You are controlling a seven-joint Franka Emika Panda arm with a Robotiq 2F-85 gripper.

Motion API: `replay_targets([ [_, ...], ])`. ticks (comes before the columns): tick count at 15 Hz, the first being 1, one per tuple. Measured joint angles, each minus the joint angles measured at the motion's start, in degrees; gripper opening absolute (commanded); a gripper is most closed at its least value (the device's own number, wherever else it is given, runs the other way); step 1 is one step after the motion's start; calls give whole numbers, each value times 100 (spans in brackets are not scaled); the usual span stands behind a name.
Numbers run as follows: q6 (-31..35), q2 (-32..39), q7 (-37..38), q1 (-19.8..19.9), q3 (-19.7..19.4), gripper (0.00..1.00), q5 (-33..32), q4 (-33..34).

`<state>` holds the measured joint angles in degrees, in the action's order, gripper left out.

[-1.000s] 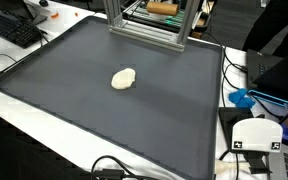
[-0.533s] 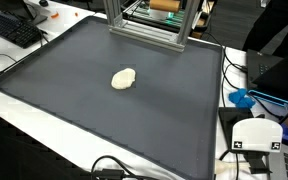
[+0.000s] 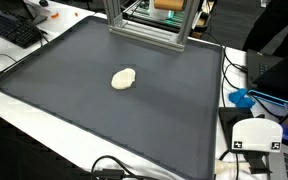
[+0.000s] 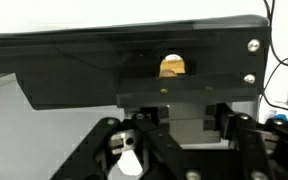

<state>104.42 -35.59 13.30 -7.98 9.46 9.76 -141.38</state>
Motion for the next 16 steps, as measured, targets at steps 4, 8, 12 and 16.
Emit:
replay_targets([
  [4, 106, -98, 0, -40, 44, 35, 47, -258],
  [8, 411, -174, -8, -54, 125, 35, 46, -491],
  [12, 591, -215, -24, -72, 175, 84, 44, -650],
  [16, 671, -279, -27, -105, 186, 100, 40, -687],
])
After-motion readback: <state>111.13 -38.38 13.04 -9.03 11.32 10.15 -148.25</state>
